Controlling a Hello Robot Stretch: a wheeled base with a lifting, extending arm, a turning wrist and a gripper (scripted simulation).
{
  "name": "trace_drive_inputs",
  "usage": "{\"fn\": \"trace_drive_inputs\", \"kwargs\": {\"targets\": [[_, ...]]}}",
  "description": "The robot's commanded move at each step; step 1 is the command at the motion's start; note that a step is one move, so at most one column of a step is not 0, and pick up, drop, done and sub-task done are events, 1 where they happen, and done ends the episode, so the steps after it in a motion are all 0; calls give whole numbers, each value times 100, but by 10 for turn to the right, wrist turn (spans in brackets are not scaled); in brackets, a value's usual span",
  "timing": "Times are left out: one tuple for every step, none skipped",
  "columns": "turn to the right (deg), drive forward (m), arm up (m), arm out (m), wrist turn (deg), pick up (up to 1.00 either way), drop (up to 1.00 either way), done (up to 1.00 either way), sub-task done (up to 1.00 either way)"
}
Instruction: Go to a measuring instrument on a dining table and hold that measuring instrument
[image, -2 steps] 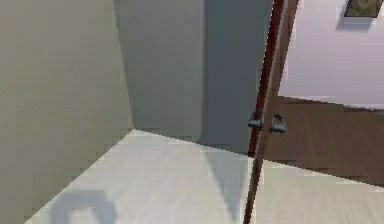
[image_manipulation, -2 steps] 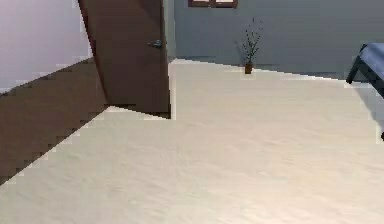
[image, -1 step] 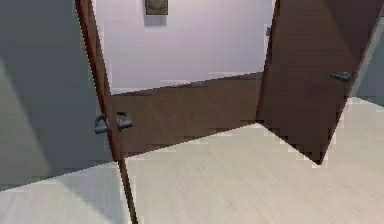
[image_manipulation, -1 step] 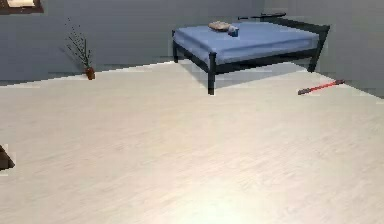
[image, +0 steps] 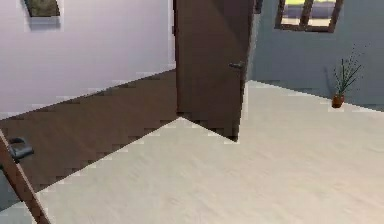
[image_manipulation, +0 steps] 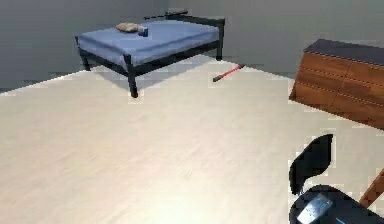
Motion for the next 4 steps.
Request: {"fn": "trace_drive_inputs", "kwargs": {"targets": [[0,10,0,0,0,0,0,0,0],[-450,0,0,0,0,0,0,0,0],[-450,0,0,0,0,0,0,0,0],[-30,0,0,0,0,0,0,0,0]]}}
